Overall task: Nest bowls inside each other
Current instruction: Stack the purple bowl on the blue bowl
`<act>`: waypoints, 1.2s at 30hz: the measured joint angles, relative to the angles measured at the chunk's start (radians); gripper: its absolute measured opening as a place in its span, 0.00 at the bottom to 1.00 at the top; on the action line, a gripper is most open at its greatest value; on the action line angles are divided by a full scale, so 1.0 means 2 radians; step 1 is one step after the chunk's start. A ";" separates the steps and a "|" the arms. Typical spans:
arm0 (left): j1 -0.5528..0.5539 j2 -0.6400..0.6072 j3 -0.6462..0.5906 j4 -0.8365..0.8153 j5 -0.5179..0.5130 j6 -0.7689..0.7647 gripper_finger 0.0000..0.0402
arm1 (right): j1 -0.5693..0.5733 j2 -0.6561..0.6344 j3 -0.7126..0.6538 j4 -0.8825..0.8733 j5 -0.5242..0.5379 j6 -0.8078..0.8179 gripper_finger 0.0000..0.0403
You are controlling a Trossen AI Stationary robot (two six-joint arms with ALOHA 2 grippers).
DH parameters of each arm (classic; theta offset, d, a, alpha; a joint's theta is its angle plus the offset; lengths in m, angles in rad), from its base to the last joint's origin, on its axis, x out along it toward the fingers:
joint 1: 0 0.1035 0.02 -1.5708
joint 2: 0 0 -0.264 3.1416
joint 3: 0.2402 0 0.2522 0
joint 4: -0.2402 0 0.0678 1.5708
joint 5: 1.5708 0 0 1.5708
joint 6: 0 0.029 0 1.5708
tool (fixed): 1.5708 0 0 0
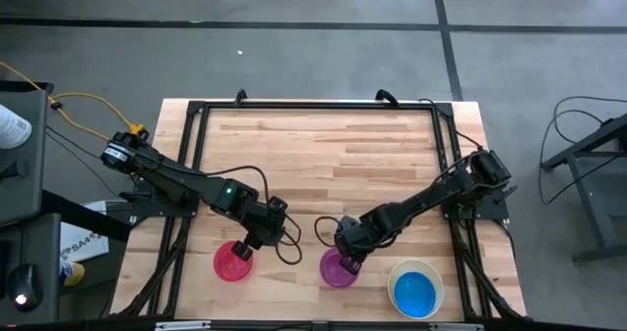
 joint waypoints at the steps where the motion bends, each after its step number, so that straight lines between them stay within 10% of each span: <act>1: 0.000 0.000 0.000 0.000 0.000 0.000 0.41 | 0.003 0.000 0.000 0.000 0.001 0.002 0.21; 36: 0.000 0.000 0.001 0.000 0.000 -0.007 0.41 | 0.011 0.033 0.000 0.032 -0.013 0.011 0.21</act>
